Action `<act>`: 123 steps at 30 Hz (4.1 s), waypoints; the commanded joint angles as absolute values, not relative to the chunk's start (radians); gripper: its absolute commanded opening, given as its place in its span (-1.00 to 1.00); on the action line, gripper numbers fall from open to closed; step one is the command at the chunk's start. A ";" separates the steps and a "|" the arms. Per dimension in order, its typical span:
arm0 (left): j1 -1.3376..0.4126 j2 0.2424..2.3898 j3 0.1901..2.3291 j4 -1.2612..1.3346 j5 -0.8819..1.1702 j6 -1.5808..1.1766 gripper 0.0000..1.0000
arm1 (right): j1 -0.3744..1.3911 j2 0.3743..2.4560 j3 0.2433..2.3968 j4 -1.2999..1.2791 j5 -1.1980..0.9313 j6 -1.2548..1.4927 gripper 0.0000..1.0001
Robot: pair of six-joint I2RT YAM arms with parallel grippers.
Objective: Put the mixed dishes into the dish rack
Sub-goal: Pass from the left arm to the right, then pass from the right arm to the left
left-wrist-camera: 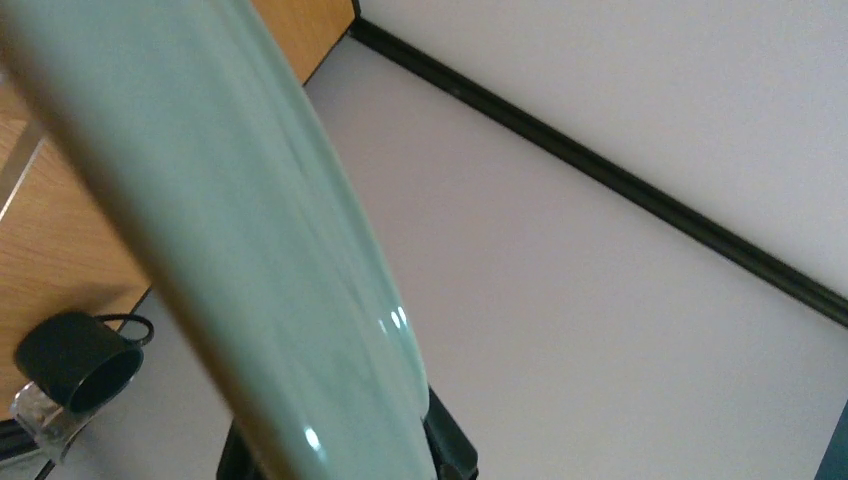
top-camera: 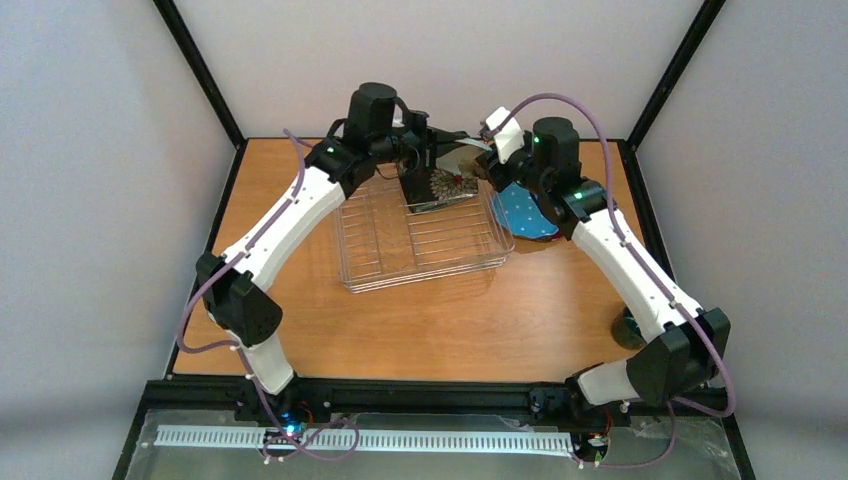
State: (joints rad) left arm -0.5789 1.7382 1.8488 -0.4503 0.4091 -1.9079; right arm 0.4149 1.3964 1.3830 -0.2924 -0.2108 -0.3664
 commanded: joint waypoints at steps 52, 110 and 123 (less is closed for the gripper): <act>-0.346 1.560 1.526 -0.071 0.654 -1.722 0.87 | 0.394 1.387 1.398 -0.211 -0.194 -0.342 -0.96; -0.284 1.394 1.170 0.353 0.513 -0.610 0.94 | 0.360 1.436 1.638 -0.333 -0.457 0.115 -0.96; -0.285 1.473 1.182 0.410 0.580 -0.639 0.98 | 0.350 1.479 1.632 -0.264 -0.596 0.254 -0.96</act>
